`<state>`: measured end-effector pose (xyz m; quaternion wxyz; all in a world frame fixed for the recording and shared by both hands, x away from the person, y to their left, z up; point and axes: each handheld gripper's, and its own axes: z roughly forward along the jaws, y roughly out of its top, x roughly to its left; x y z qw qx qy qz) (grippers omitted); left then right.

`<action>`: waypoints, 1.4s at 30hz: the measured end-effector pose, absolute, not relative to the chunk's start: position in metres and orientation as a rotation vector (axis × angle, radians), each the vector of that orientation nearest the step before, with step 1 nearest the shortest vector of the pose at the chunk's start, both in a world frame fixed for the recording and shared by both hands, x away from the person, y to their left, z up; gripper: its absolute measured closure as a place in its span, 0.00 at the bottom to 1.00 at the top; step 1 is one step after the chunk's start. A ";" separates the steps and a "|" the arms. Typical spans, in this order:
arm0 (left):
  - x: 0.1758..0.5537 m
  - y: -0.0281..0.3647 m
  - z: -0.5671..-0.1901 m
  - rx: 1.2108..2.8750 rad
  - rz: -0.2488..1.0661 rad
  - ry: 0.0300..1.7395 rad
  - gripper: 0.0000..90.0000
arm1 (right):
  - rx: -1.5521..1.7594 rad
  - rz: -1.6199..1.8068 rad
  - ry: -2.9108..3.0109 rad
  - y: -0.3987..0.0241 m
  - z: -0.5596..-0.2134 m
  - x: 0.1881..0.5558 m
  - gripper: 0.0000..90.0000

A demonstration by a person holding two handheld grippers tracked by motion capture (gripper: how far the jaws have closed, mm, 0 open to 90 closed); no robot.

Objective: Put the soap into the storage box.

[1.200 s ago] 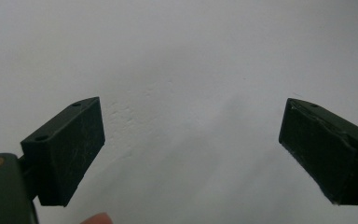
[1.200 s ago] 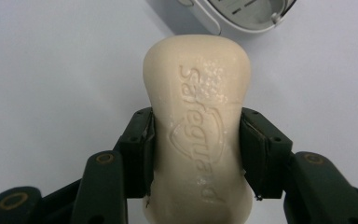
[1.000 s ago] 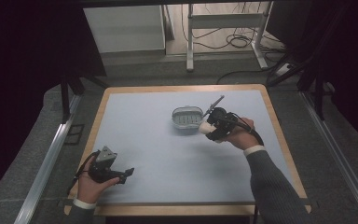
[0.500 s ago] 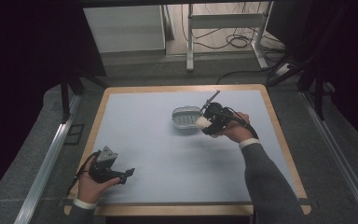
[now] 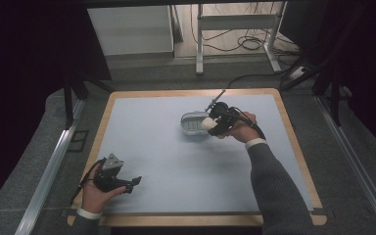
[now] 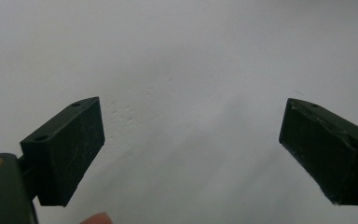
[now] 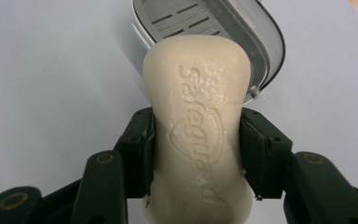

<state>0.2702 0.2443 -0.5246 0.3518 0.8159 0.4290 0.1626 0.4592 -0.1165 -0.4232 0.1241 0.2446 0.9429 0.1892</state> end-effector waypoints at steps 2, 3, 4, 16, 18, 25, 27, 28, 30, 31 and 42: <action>0.270 0.244 -0.525 2.111 0.421 1.110 0.08 | 0.713 0.544 2.739 -0.114 -0.421 0.461 0.55; 0.270 0.244 -0.525 2.111 0.421 1.110 0.08 | 0.713 0.557 2.740 -0.114 -0.420 0.463 0.55; 0.270 0.244 -0.525 2.111 0.421 1.110 0.08 | 0.709 0.567 2.743 -0.113 -0.418 0.464 0.55; 0.270 0.245 -0.525 2.112 0.422 1.108 0.08 | 0.657 0.552 2.759 -0.101 -0.420 0.475 0.55; 0.270 0.245 -0.524 2.109 0.421 1.108 0.08 | 0.655 0.555 2.763 -0.099 -0.419 0.476 0.55; 0.270 0.245 -0.525 2.109 0.419 1.105 0.08 | 0.636 0.550 2.764 -0.091 -0.421 0.483 0.55; 0.270 0.245 -0.525 2.107 0.420 1.106 0.08 | 0.627 0.543 2.767 -0.089 -0.422 0.485 0.55; 0.270 0.245 -0.525 2.107 0.420 1.105 0.08 | 0.627 0.543 2.766 -0.088 -0.423 0.486 0.55; 0.270 0.245 -0.525 2.107 0.418 1.106 0.08 | 0.629 0.543 2.765 -0.087 -0.424 0.488 0.55; 0.270 0.244 -0.525 2.107 0.418 1.105 0.08 | 0.633 0.543 2.765 -0.087 -0.424 0.490 0.55; 0.271 0.244 -0.526 2.113 0.415 1.104 0.08 | 0.573 0.542 2.776 -0.080 -0.430 0.505 0.55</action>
